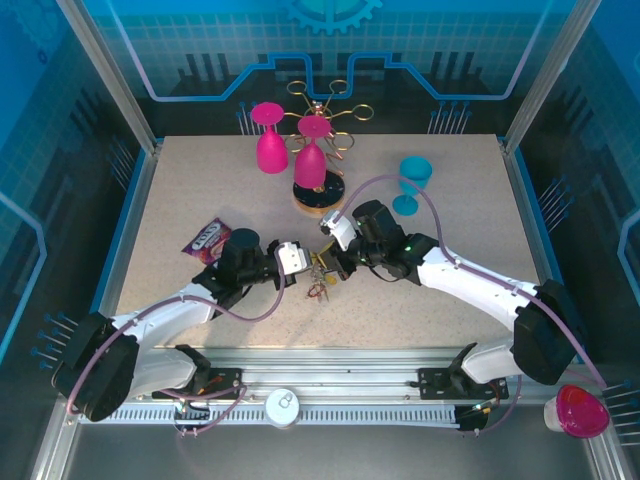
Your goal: Put the keys on the keyring
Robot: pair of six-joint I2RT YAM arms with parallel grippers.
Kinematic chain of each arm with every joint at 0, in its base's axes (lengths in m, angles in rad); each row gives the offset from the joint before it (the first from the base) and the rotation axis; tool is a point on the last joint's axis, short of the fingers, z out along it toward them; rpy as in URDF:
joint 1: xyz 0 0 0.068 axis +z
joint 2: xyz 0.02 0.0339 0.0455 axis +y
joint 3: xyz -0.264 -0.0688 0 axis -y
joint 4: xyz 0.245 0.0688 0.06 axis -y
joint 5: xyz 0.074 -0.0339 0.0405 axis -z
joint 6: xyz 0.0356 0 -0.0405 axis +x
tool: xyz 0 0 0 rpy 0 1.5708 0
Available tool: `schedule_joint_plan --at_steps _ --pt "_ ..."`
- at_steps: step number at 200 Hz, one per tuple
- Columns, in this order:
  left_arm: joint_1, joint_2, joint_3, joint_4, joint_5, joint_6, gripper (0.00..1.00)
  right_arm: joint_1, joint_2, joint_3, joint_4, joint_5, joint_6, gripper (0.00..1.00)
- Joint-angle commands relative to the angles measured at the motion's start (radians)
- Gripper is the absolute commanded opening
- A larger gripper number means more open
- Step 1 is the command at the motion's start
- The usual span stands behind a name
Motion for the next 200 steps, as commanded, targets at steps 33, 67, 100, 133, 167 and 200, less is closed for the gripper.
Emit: schedule_joint_plan --at_steps 33,67,100,133,167,200 --pt "0.000 -0.032 -0.012 0.071 0.185 -0.093 0.00 -0.005 0.003 0.023 0.004 0.154 0.002 0.00" --pt "0.004 -0.029 -0.009 0.077 0.202 -0.118 0.00 -0.004 -0.003 0.022 0.004 0.151 0.002 0.00" --pt "0.005 -0.023 -0.010 0.098 0.215 -0.143 0.00 -0.004 -0.001 0.023 0.004 0.127 0.002 0.00" --pt "0.004 -0.025 -0.017 0.109 0.200 -0.131 0.00 -0.004 0.002 0.025 0.001 0.113 0.011 0.00" --pt "0.005 -0.029 -0.020 0.103 0.191 -0.103 0.00 -0.004 0.002 0.035 -0.012 0.124 0.016 0.00" --pt "-0.006 -0.035 -0.019 0.079 0.181 -0.063 0.00 -0.002 0.008 0.044 -0.025 0.156 0.005 0.00"
